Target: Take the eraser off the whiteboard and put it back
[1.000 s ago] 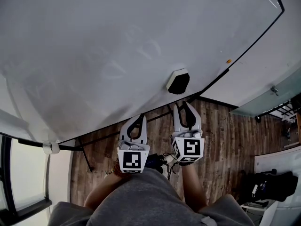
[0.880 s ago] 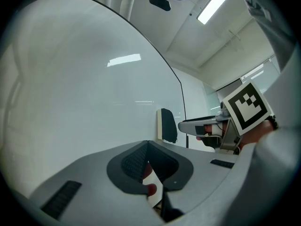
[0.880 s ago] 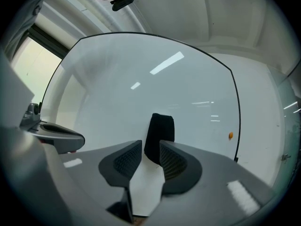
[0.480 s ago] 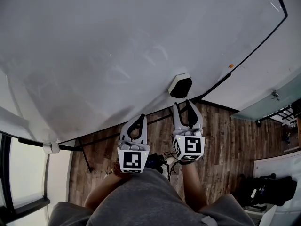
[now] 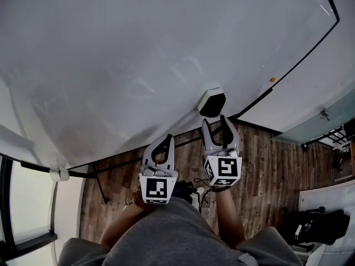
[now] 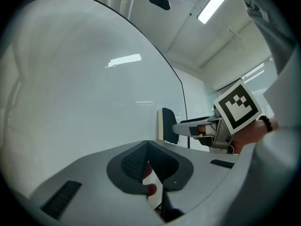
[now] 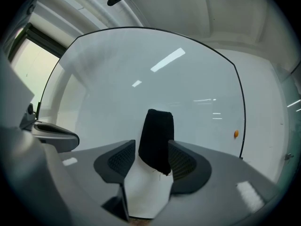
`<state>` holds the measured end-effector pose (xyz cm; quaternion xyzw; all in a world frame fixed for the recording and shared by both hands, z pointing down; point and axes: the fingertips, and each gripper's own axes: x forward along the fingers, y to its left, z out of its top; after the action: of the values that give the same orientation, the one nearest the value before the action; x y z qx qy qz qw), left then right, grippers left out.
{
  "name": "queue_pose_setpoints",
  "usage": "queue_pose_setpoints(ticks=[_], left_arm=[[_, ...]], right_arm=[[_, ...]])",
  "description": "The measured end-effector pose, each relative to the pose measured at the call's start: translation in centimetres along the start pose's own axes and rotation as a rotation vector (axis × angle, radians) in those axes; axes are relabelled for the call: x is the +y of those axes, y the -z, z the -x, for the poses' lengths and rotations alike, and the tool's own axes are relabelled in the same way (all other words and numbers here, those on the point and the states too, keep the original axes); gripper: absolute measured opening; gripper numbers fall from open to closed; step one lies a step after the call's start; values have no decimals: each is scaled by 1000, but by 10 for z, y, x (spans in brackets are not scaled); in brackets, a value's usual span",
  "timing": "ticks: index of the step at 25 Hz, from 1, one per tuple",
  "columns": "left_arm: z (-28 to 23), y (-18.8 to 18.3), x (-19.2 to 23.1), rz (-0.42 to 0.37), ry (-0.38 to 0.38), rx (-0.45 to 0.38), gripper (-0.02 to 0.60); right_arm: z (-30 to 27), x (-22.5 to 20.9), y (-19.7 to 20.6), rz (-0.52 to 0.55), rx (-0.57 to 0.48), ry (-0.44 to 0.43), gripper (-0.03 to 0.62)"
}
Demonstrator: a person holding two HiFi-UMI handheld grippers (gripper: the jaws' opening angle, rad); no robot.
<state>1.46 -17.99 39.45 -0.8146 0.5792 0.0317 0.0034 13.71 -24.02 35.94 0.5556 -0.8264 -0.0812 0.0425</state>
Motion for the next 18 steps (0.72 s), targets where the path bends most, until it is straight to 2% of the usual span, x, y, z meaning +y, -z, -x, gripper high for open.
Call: queue_pose_setpoints(ticks=[18], left_arm=[[-8, 2, 11, 0, -32, 4, 6]], right_arm=[[-24, -6, 2, -14, 9, -1, 256]])
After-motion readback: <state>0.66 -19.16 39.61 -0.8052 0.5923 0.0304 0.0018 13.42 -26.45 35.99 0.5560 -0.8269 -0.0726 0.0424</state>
